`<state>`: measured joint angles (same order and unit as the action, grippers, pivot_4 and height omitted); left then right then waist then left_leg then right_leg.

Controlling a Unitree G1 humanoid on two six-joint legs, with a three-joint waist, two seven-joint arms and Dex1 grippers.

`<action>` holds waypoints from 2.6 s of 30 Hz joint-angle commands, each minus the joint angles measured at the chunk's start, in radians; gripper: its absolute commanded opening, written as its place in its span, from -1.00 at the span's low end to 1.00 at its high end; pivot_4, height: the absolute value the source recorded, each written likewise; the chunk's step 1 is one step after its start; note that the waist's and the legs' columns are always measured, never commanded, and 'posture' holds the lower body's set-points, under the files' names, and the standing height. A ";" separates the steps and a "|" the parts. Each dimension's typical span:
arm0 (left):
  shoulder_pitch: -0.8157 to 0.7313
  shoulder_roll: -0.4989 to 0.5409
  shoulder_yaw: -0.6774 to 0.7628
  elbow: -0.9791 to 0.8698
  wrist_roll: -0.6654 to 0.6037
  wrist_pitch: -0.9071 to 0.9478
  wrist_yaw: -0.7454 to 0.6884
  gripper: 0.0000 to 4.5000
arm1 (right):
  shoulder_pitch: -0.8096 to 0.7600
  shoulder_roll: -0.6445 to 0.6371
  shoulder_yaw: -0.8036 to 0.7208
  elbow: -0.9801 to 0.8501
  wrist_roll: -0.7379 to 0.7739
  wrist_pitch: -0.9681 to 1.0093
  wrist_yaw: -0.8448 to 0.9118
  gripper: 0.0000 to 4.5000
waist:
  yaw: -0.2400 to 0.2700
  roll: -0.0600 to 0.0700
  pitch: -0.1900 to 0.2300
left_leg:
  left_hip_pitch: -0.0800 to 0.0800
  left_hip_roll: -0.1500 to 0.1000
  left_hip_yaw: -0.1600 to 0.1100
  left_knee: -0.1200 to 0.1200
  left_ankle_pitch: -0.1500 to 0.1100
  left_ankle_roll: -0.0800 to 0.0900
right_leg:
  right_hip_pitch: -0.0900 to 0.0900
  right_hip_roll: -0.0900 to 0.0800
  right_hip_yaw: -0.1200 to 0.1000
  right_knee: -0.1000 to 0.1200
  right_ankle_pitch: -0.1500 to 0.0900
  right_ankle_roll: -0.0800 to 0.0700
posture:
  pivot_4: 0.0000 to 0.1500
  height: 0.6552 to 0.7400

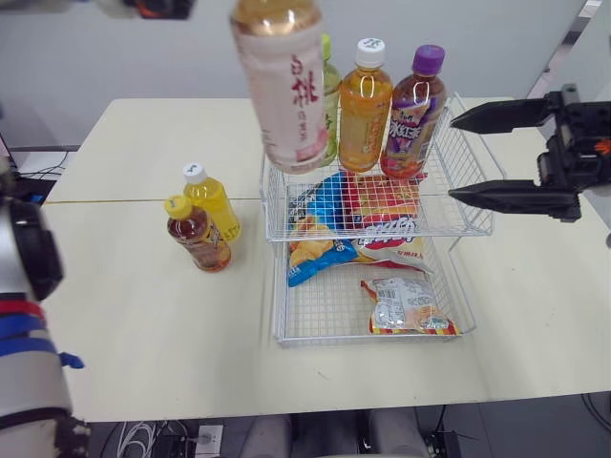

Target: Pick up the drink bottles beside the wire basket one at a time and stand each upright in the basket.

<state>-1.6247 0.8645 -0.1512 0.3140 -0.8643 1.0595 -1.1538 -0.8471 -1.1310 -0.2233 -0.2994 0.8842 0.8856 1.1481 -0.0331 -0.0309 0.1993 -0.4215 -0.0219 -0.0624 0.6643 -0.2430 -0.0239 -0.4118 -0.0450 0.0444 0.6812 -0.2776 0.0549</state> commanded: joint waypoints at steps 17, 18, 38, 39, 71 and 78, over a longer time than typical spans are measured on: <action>0.076 -0.476 0.004 0.105 0.332 -0.319 0.062 -0.37 | 0.197 -0.109 -0.212 -0.078 0.043 0.056 -0.071 1.00 | 0.004 0.000 0.000 | -0.002 -0.001 -0.001 0.001 0.000 0.000 | -0.001 -0.001 0.000 0.000 0.000 0.000 | 1.00 1.00; 0.076 -0.494 0.003 0.119 0.346 -0.330 0.066 -0.37 | 0.204 -0.111 -0.217 -0.082 0.047 0.057 -0.074 1.00 | 0.004 0.000 0.000 | -0.002 -0.001 -0.001 0.001 0.000 0.000 | -0.001 -0.001 0.000 0.000 0.000 0.000 | 1.00 1.00; 0.002 -0.658 0.044 0.376 0.455 -0.398 0.020 -0.04 | 0.258 -0.132 -0.278 -0.117 0.093 0.074 -0.135 1.00 | 0.005 0.001 0.000 | -0.001 -0.002 -0.002 0.002 0.000 0.000 | 0.002 -0.001 -0.001 0.000 0.000 0.000 | 1.00 1.00; -0.002 -0.655 0.046 0.377 0.456 -0.395 0.012 0.08 | 0.260 -0.133 -0.280 -0.117 0.095 0.074 -0.137 1.00 | 0.005 0.001 0.000 | -0.001 -0.002 -0.002 0.002 0.000 0.000 | 0.002 -0.001 -0.001 0.000 0.000 0.000 | 1.00 1.00; 0.222 -0.141 0.337 -0.366 0.110 0.133 0.131 0.98 | 0.212 -0.139 -0.217 -0.068 0.047 -0.042 -0.122 1.00 | 0.002 0.001 -0.001 | 0.002 -0.001 -0.002 0.001 0.000 0.000 | 0.003 -0.001 -0.001 0.000 0.000 0.000 | 1.00 1.00; 0.425 0.057 0.481 -0.429 0.090 0.133 0.187 0.98 | 0.222 -0.152 -0.231 -0.042 0.020 -0.071 -0.092 1.00 | 0.000 0.002 -0.001 | 0.003 0.000 -0.002 0.001 0.000 0.000 | 0.003 -0.001 0.000 0.001 0.000 0.000 | 1.00 1.00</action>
<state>-1.1983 0.8923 0.2733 -0.0803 -0.7575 1.1966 -0.9816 -0.6095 -1.2625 -0.4147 -0.3393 0.9036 0.8339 1.0469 -0.0327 -0.0294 0.1986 -0.4183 -0.0222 -0.0637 0.6651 -0.2427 -0.0239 -0.4085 -0.0460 0.0441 0.6821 -0.2773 0.0552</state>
